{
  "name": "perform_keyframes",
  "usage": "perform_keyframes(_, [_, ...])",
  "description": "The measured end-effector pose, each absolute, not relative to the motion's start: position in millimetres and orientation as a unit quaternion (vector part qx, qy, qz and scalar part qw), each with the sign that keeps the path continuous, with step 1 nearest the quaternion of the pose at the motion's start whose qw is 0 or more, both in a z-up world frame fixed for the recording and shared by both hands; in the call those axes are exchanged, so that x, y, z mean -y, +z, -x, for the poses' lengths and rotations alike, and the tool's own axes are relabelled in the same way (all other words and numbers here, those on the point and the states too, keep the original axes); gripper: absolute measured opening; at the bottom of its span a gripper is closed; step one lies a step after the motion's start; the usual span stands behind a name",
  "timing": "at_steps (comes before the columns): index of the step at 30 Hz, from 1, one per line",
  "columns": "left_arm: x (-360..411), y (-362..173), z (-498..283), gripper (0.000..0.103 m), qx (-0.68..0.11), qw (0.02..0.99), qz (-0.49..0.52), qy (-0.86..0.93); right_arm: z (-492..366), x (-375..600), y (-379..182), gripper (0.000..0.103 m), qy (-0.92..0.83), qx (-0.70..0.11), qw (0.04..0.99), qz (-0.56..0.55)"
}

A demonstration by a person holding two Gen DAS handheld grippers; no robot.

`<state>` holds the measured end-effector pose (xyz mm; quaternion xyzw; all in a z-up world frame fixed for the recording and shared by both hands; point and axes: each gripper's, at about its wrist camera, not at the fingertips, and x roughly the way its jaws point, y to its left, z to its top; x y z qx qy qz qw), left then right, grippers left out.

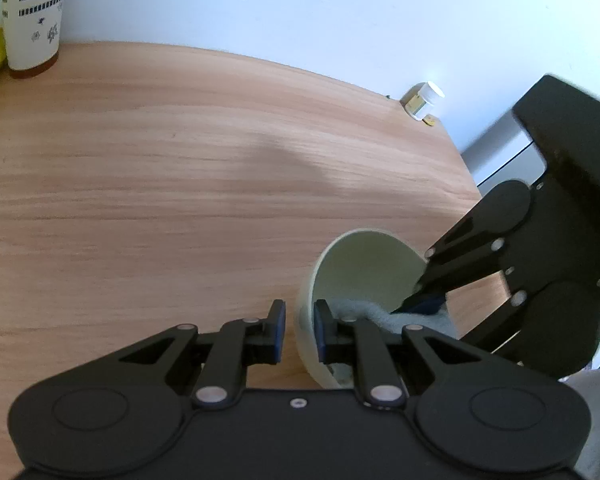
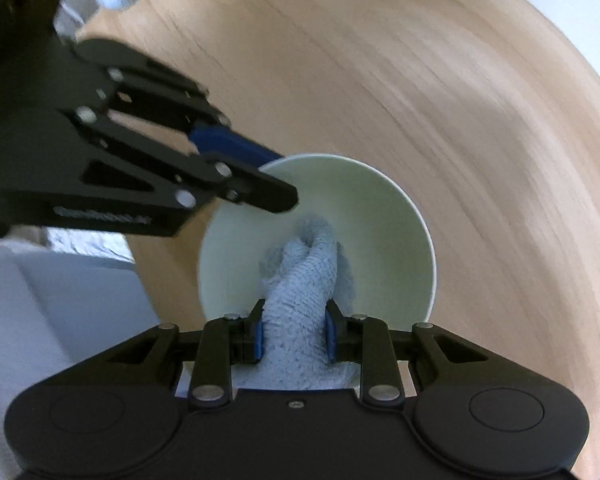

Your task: Clean bowl

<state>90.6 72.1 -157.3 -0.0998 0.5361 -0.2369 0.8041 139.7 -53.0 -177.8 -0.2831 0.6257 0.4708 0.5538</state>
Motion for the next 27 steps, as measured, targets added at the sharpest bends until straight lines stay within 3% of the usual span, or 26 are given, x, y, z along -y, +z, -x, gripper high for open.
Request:
perform_keyframes(10, [-70.4, -155.1, -93.3, 0.015, -0.542, 0.799, 0.116, -0.234, -118.2, 57.3, -180.5, 0.032, 0.472, -0.572, 0.575, 0.345])
perform_keyframes(13, [-70.7, -147.0, -94.0, 0.015, -0.534, 0.804, 0.120, -0.233, -116.7, 57.9, -175.7, 0.044, 0.467, -0.565, 0.590, 0.337])
perform_keyframes(15, [-74.4, -141.3, -92.5, 0.015, -0.525, 0.808, 0.127, -0.234, -115.3, 59.5, -163.3, 0.061, 0.475, -0.562, 0.587, 0.337])
perform_keyframes(17, [-79.1, -136.7, -91.3, 0.015, -0.519, 0.811, 0.136, -0.234, -115.0, 63.3, -148.9, 0.071, 0.475, -0.551, 0.592, 0.347])
perform_keyframes(20, [-81.7, -134.4, -89.0, 0.015, -0.517, 0.814, 0.131, -0.230, -117.4, 76.0, -120.8, 0.072, 0.489, -0.525, 0.608, 0.341])
perform_keyframes(24, [-81.8, -135.8, -83.9, 0.025, -0.526, 0.813, 0.128, -0.215, -115.9, 84.3, -106.8, 0.072, 0.517, -0.495, 0.602, 0.353])
perform_keyframes(27, [-79.5, -131.0, -70.9, 0.047, -0.530, 0.817, 0.111, -0.197, -119.8, 80.9, -134.6, 0.072, 0.528, -0.484, 0.589, 0.374])
